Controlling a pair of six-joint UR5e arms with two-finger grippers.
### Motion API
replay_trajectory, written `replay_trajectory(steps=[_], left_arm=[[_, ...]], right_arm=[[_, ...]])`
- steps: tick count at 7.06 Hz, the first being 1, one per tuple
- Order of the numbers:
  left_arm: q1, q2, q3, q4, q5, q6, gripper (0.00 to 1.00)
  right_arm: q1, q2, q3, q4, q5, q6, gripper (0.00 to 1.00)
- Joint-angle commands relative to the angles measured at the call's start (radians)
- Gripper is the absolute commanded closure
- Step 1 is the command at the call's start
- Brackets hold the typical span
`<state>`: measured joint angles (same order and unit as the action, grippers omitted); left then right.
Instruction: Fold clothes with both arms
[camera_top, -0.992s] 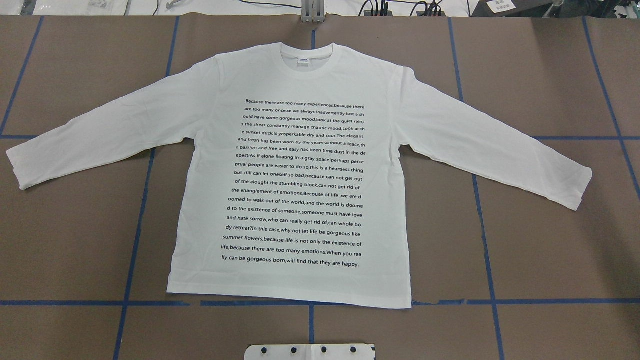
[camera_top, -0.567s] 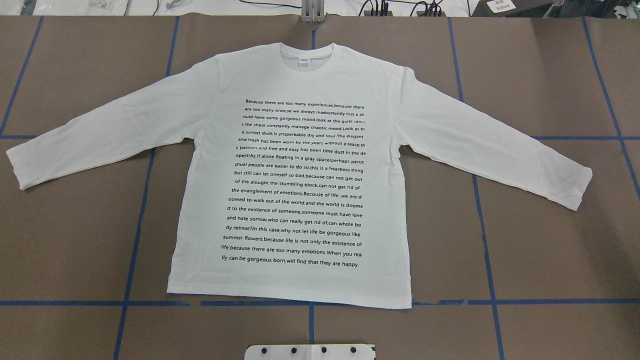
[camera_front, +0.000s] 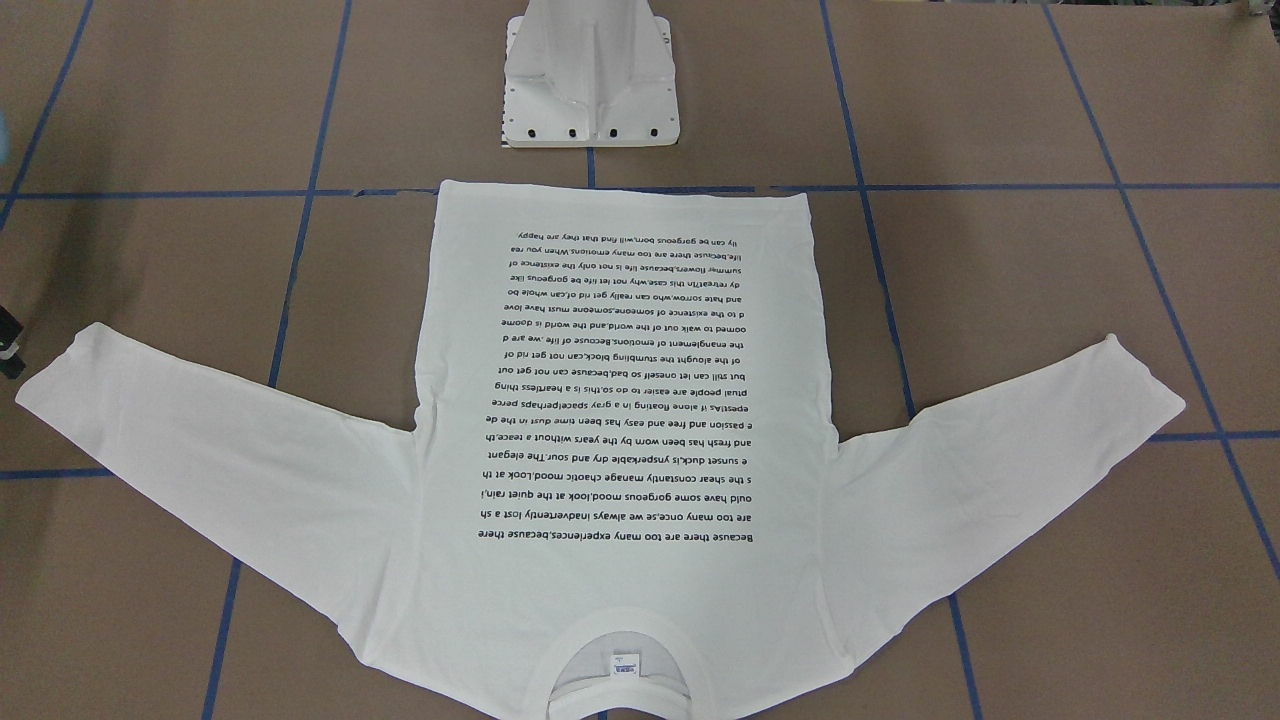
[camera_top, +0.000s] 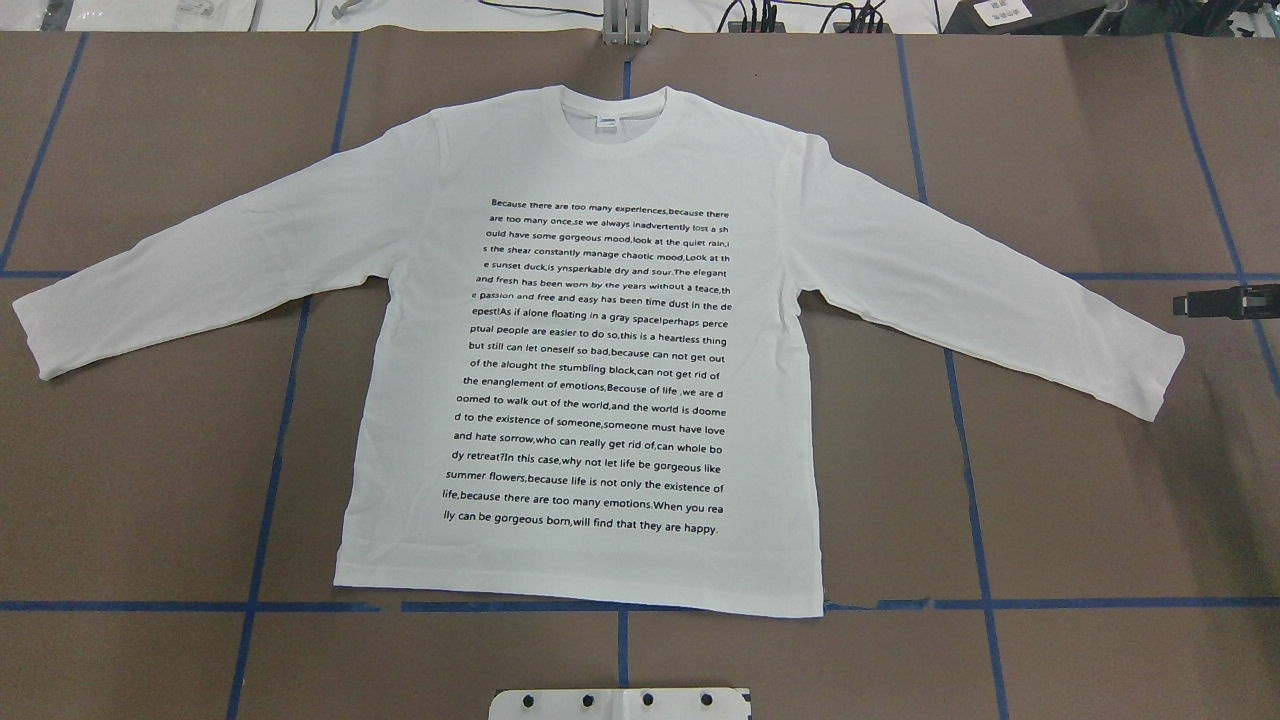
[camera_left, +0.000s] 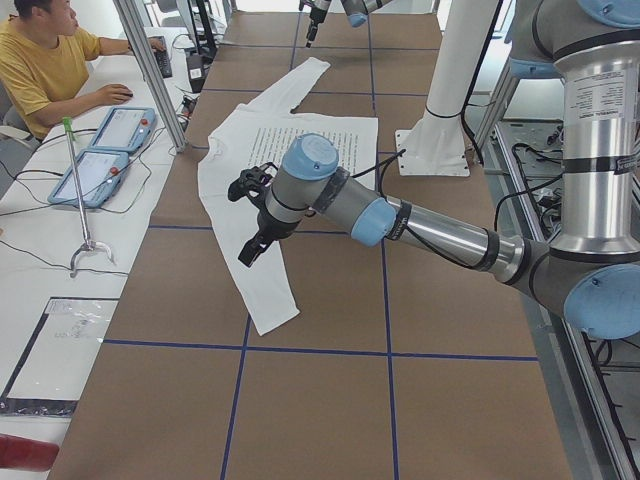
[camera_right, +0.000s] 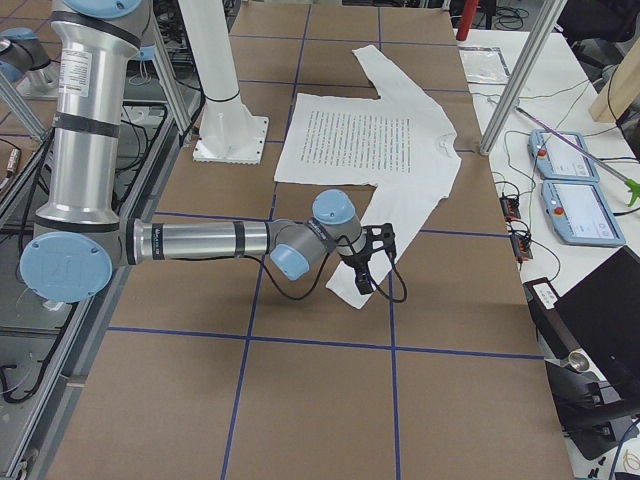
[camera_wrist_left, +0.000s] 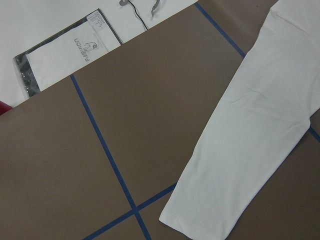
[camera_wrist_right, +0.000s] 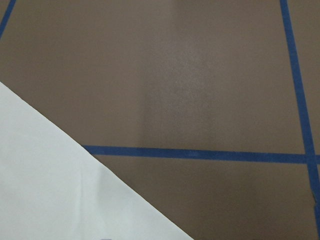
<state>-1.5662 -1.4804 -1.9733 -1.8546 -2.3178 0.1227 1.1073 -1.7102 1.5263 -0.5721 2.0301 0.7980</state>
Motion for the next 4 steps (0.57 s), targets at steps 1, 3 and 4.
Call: replay_trajectory(steps=[1,3,4], left_arm=[[0.0,0.0,-0.001,0.0,0.0,0.0,0.0],[0.0,0.0,-0.001,0.0,0.0,0.0,0.0],[-0.002,0.0,-0.001,0.0,0.0,0.0,0.0]], right_arm=[[-0.047,0.006,-0.058,0.043,-0.046,0.018,0.08],[-0.064,0.006,-0.069,0.043,-0.059,0.018,0.11],[-0.075,0.007,-0.08,0.043,-0.07,0.018,0.12]])
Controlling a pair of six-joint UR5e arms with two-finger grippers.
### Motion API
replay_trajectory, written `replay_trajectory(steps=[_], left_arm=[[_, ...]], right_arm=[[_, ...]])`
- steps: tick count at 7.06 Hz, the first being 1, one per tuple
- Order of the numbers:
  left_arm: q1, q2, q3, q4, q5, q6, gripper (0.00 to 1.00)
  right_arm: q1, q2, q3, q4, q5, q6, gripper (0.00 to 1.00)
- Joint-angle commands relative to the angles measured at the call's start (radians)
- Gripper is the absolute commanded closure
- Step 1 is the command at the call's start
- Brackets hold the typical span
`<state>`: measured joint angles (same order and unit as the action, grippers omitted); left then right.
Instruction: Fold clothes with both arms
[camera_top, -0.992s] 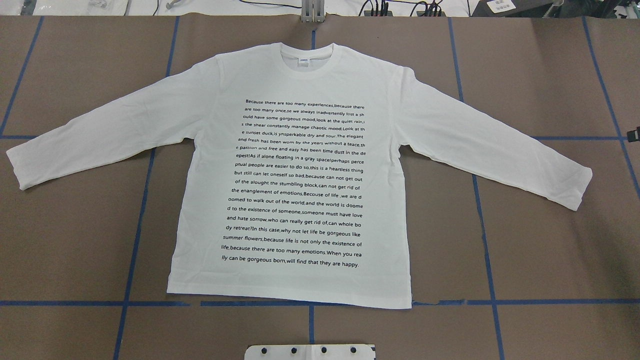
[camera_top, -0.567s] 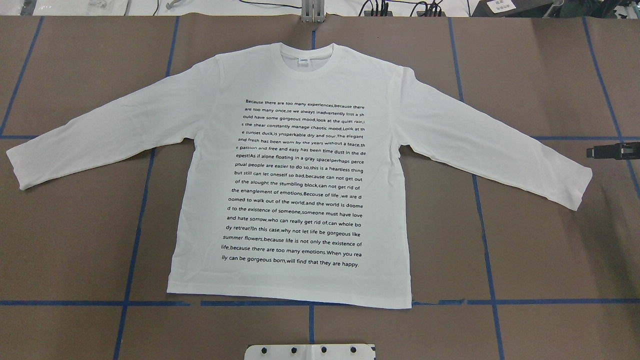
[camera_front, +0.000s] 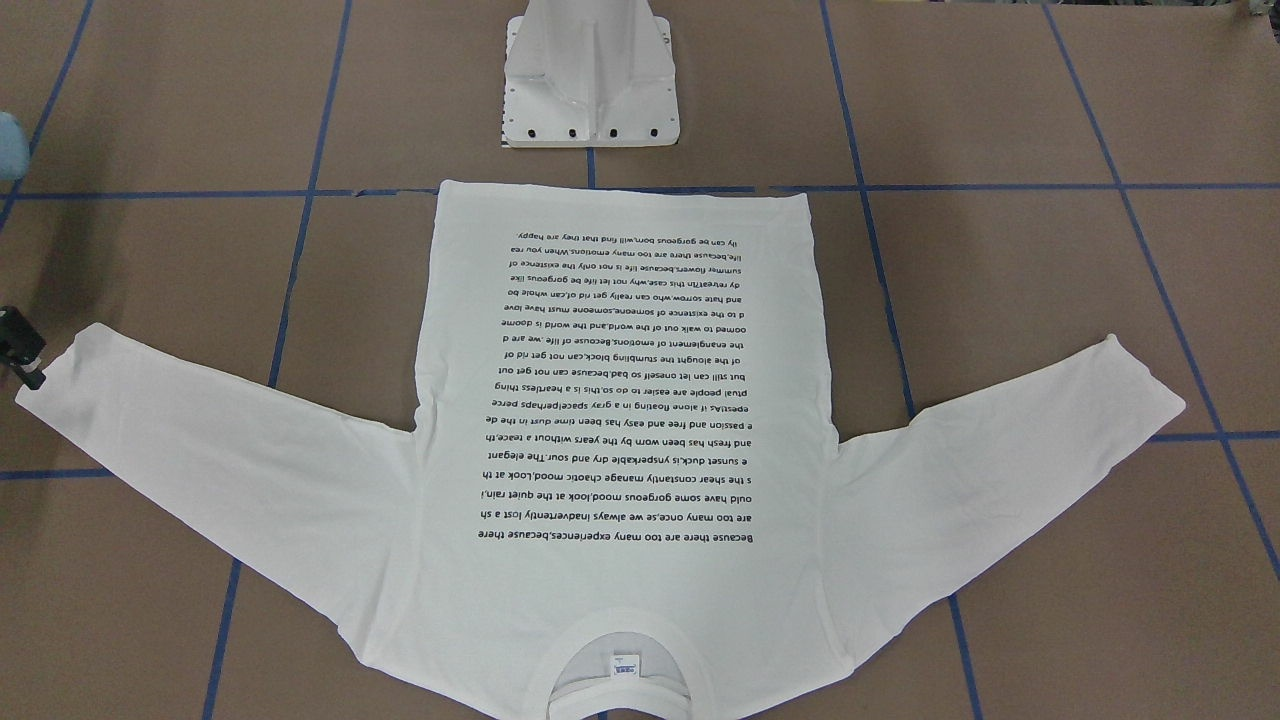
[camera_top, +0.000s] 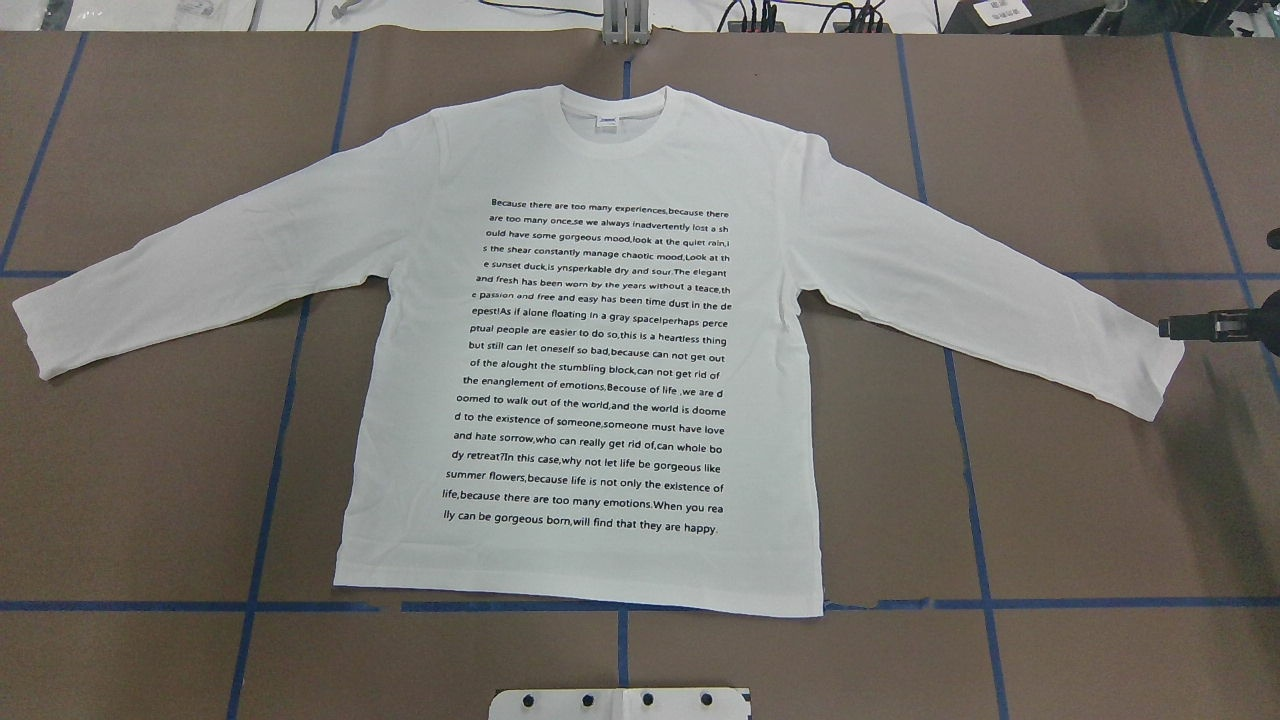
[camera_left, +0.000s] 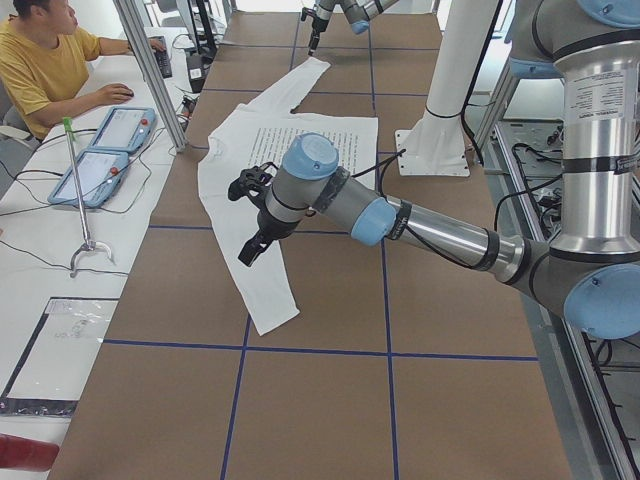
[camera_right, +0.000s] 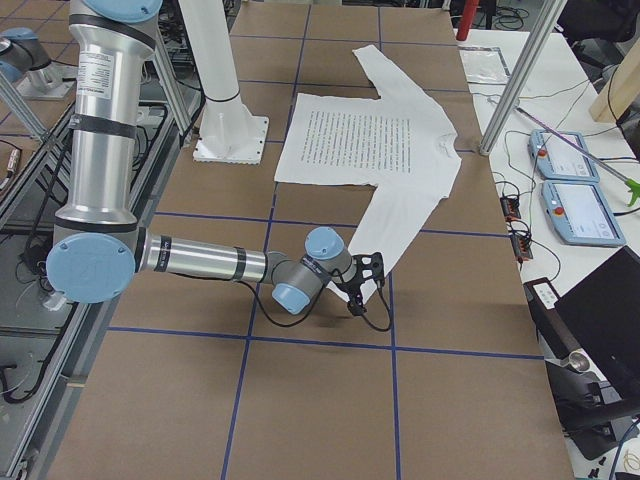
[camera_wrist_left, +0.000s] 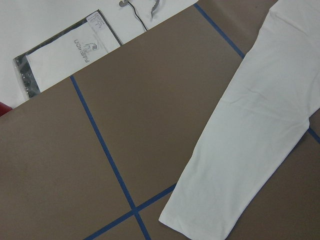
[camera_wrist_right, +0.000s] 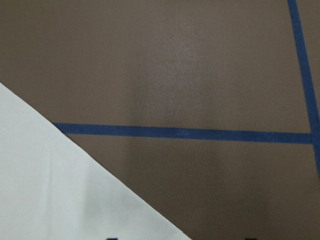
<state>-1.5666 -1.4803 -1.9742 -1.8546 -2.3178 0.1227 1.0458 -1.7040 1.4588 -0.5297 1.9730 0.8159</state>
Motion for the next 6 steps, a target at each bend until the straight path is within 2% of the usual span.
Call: replay_trajectory(steps=[1,4,6], left_arm=[[-0.001,0.0,-0.002,0.0,0.0,0.0,0.0],[-0.001,0.0,-0.002,0.0,0.0,0.002,0.0],[-0.001,0.0,-0.002,0.0,0.0,0.002,0.0]], right_arm=[[-0.029,0.004,-0.018,0.001,-0.032,0.0,0.12],[-0.055,0.044,-0.07,0.002,-0.061,0.0,0.17],[-0.055,0.044,-0.06,0.008,-0.06,0.005,0.25]])
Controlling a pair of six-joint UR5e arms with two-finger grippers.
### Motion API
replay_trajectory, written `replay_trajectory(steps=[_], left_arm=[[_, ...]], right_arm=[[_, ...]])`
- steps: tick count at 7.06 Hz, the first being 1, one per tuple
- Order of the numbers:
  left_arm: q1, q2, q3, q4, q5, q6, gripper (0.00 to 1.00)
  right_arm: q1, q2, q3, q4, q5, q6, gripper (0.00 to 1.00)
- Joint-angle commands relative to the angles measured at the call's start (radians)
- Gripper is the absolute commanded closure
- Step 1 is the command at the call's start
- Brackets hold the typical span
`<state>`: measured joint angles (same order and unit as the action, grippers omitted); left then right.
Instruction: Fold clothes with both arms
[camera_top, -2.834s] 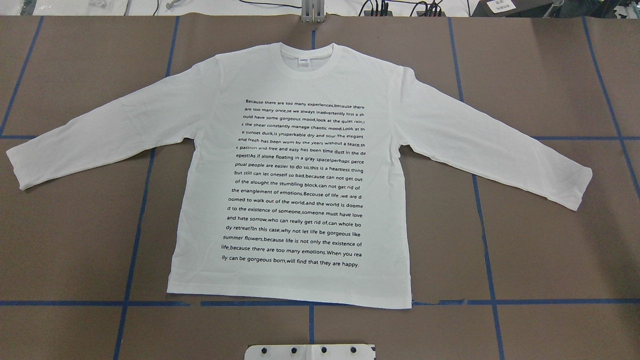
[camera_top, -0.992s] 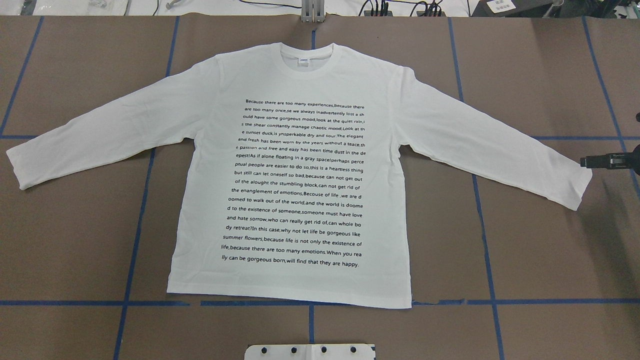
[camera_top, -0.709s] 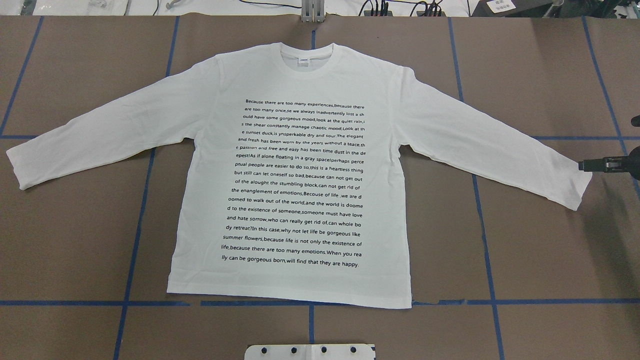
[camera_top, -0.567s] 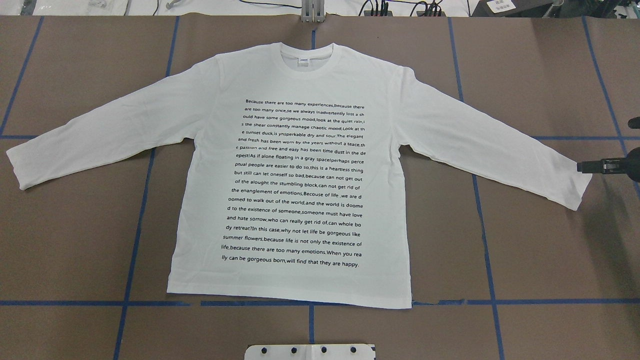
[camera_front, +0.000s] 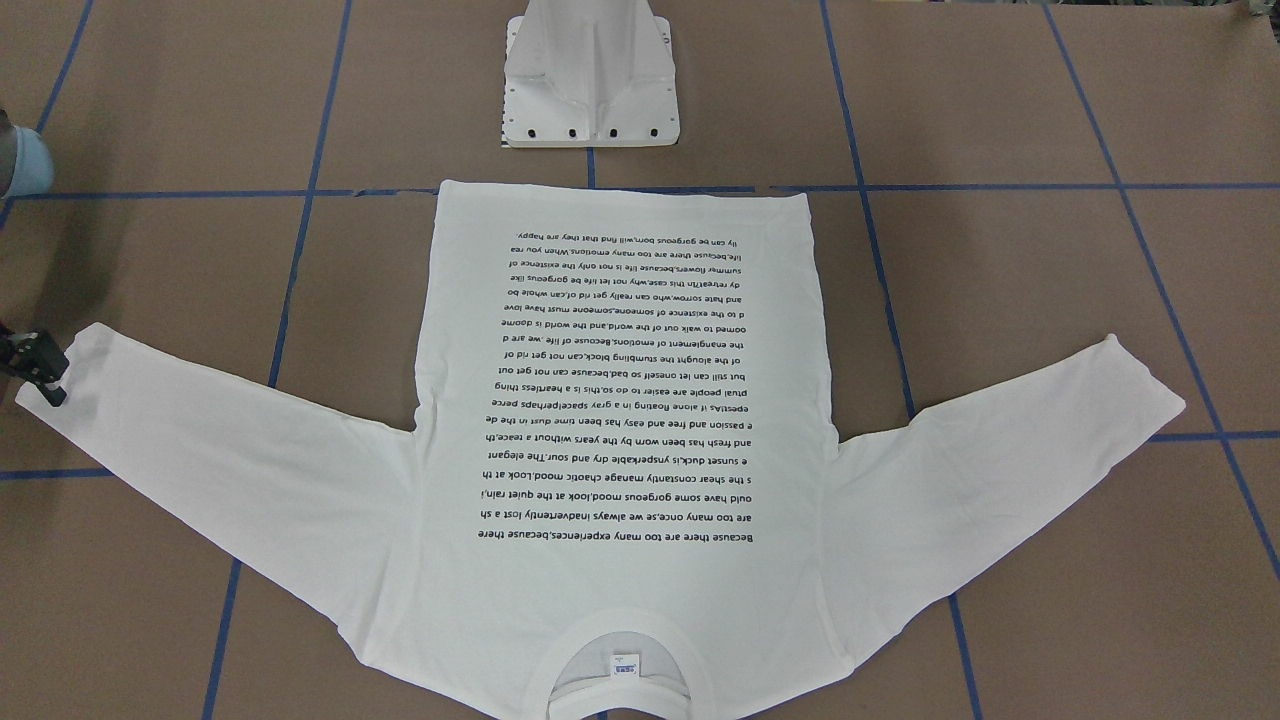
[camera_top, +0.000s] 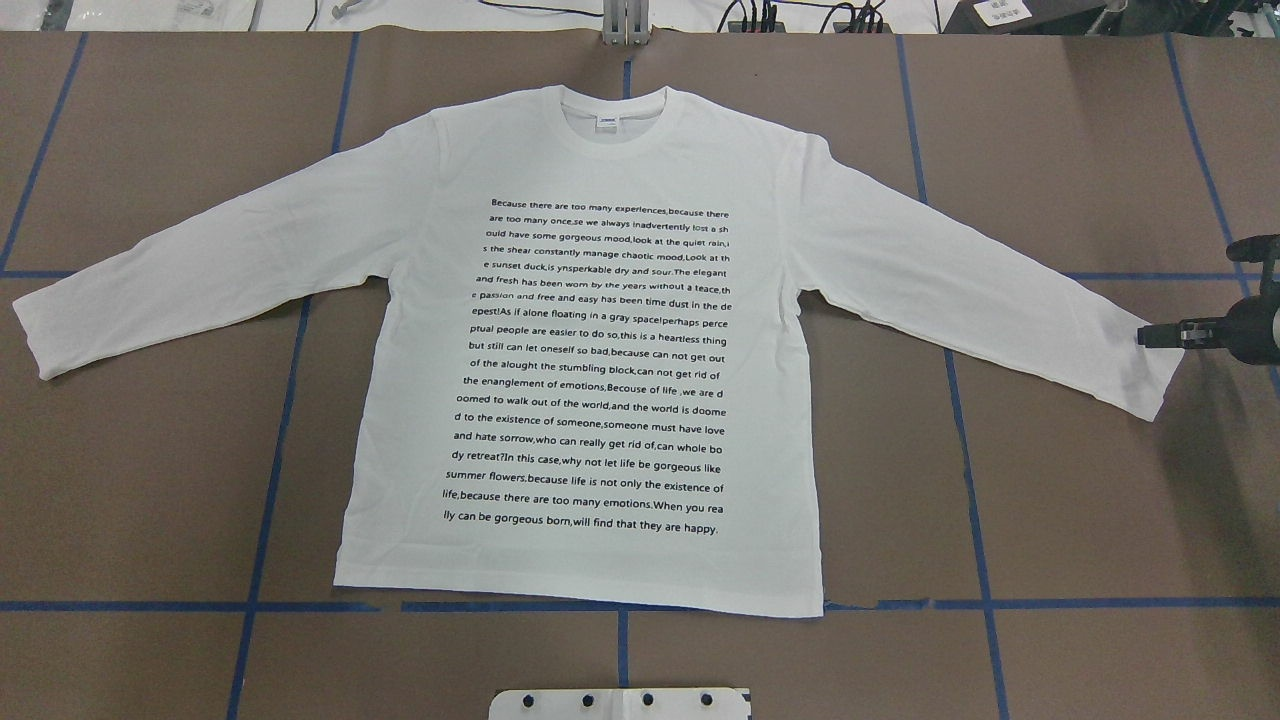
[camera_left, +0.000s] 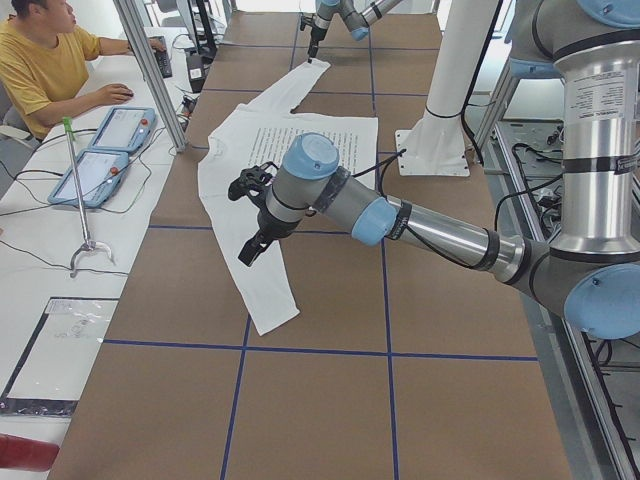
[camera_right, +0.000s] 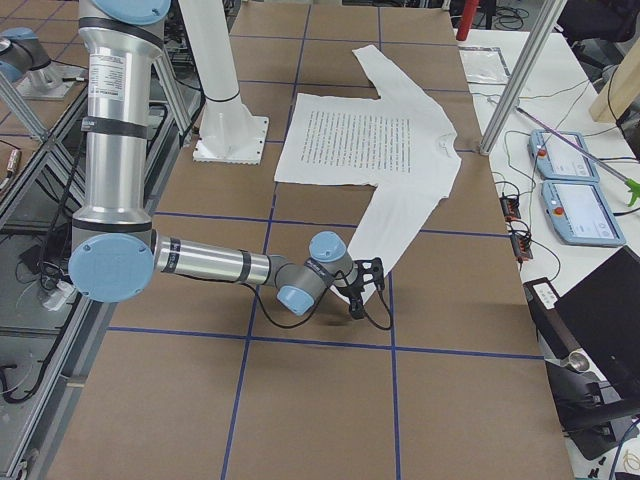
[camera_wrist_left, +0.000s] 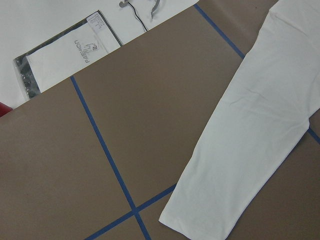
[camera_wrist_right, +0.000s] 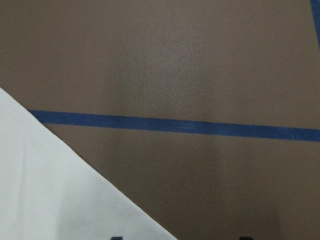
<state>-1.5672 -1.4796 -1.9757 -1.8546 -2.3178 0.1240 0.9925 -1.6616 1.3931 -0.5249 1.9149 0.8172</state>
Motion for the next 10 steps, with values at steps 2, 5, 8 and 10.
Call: replay_trajectory(steps=[2,5,8,10], left_arm=[[-0.001,0.001,0.0,0.0,0.0,0.0,0.0],[-0.001,0.001,-0.002,0.0,0.0,0.002,0.0],[-0.001,0.001,-0.002,0.0,0.0,0.003,0.0],[-0.001,0.001,0.0,0.0,0.0,0.003,0.0]], right_arm=[[-0.002,0.002,0.012,0.005,0.001,0.036,0.29],[-0.002,-0.006,0.023,0.005,0.003,0.037,0.3],[-0.005,-0.012,0.024,0.005,0.003,0.04,0.3],[-0.005,-0.015,0.024,0.005,0.003,0.04,0.33]])
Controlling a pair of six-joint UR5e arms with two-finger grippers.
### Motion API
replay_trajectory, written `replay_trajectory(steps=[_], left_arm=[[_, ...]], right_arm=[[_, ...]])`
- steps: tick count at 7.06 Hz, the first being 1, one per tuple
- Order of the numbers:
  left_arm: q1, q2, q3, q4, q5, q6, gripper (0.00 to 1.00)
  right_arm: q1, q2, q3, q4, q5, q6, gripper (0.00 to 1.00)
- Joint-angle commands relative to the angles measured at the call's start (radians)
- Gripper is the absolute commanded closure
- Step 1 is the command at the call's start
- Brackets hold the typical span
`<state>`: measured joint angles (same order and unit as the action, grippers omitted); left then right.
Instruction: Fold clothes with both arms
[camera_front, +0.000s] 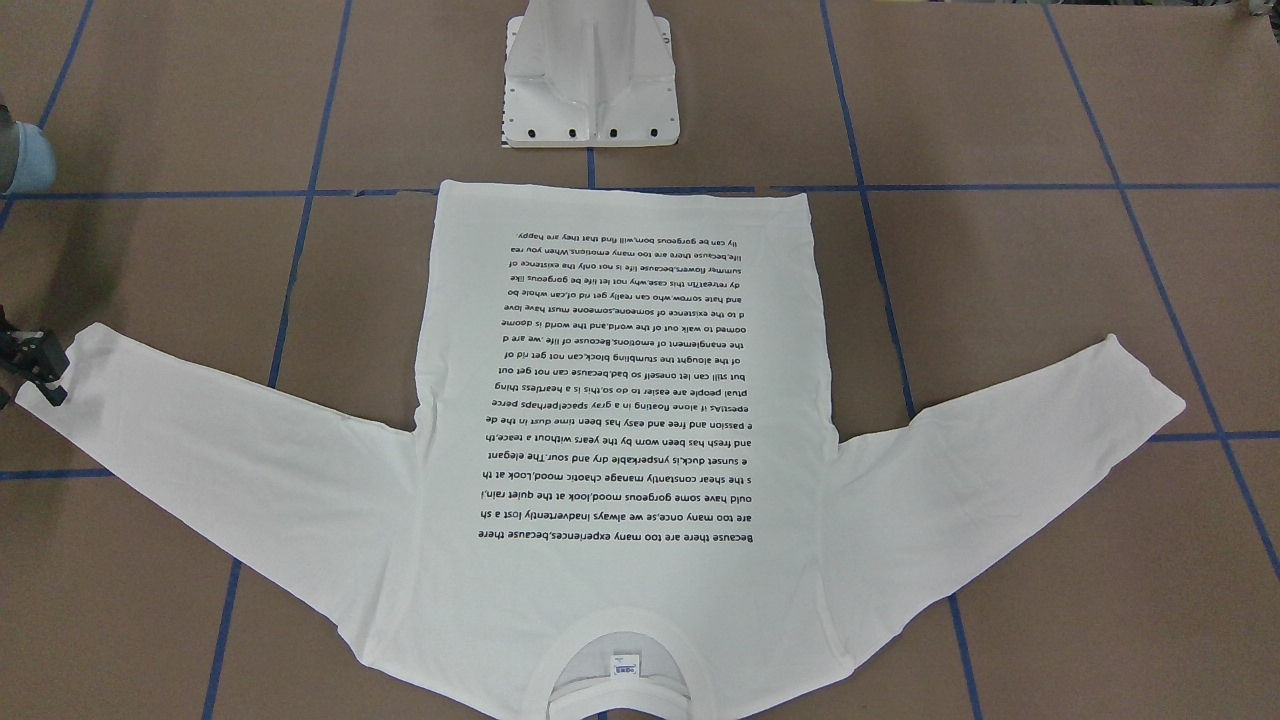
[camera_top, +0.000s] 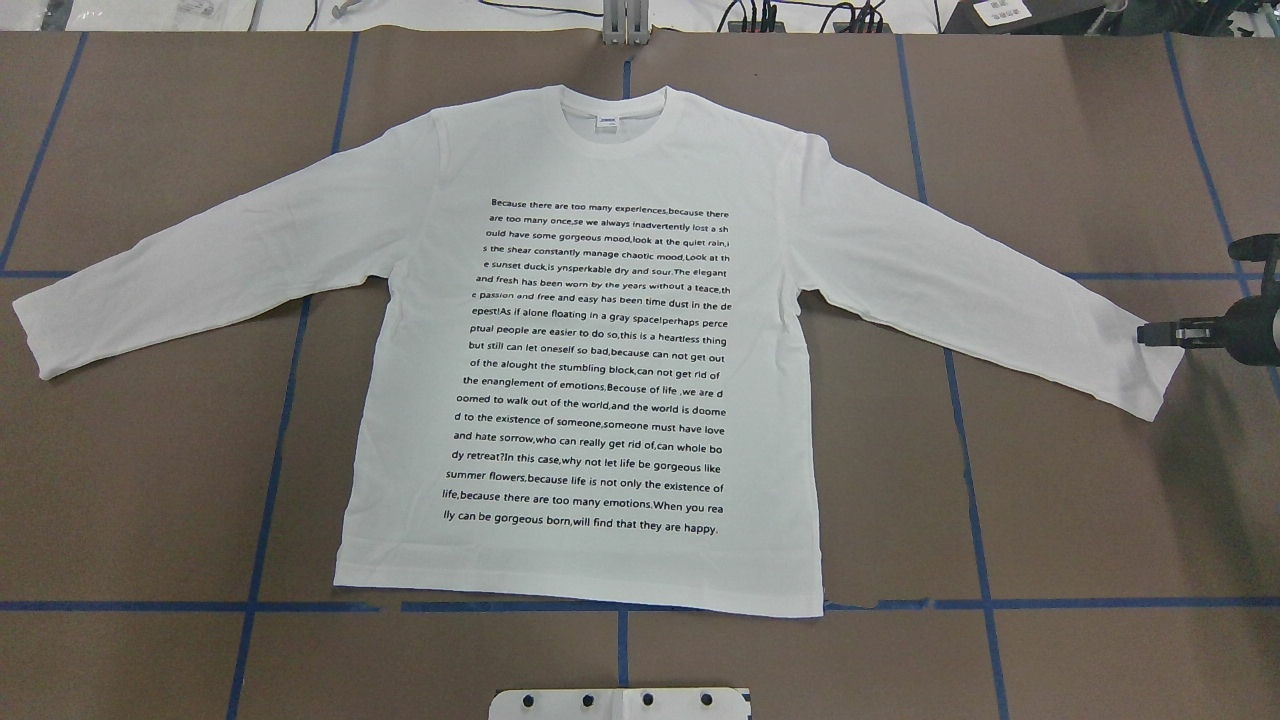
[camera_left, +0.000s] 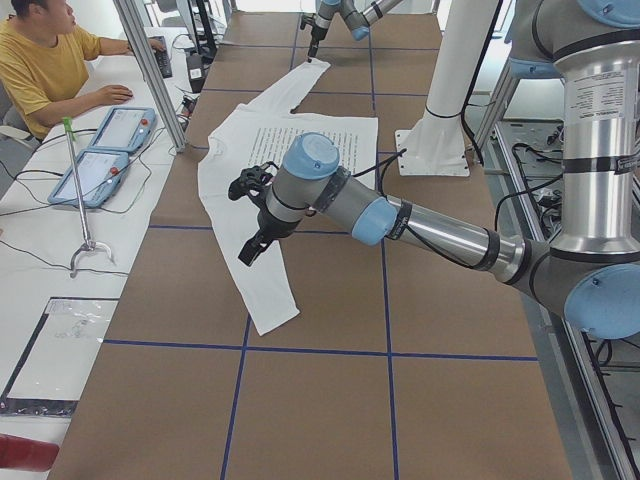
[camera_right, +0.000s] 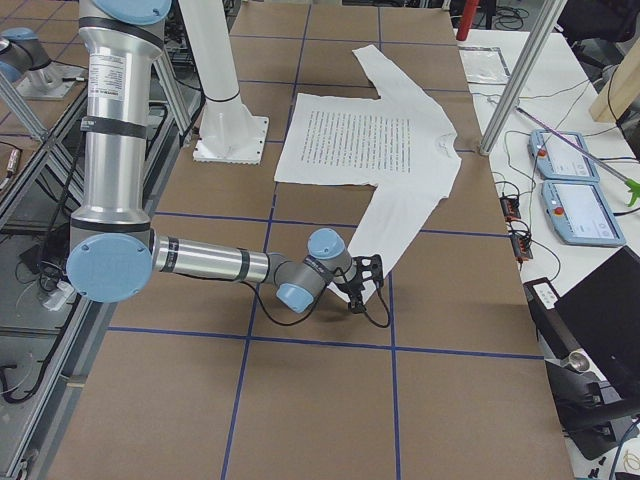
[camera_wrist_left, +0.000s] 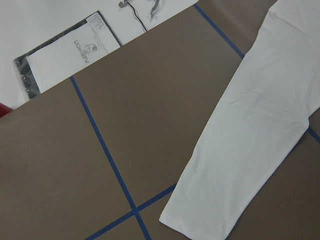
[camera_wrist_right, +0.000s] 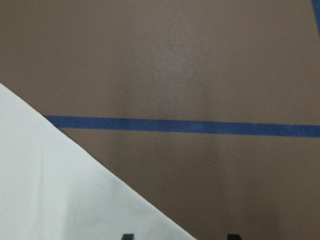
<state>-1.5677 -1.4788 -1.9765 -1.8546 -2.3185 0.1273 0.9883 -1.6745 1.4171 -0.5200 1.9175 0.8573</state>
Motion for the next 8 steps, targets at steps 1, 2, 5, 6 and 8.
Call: replay_trajectory(steps=[1,2,5,6,8], left_arm=[[0.0,0.0,0.004,0.0,-0.004,0.0,0.0],[0.0,0.0,0.007,0.0,-0.034,0.0,0.0],[0.0,0.0,0.005,0.0,-0.038,0.0,0.0],[0.0,0.0,0.005,0.0,-0.038,0.0,0.0],[0.0,0.0,0.004,0.0,-0.038,0.0,0.0]], right_arm=[[-0.002,-0.002,-0.001,0.0,0.0,0.0,0.35],[-0.002,-0.002,-0.001,0.0,0.0,0.0,0.41],[-0.002,-0.004,0.0,0.0,0.002,0.02,0.99],[-0.002,-0.004,0.012,0.0,0.008,0.02,1.0],[0.012,-0.028,0.127,-0.023,0.076,0.02,1.0]])
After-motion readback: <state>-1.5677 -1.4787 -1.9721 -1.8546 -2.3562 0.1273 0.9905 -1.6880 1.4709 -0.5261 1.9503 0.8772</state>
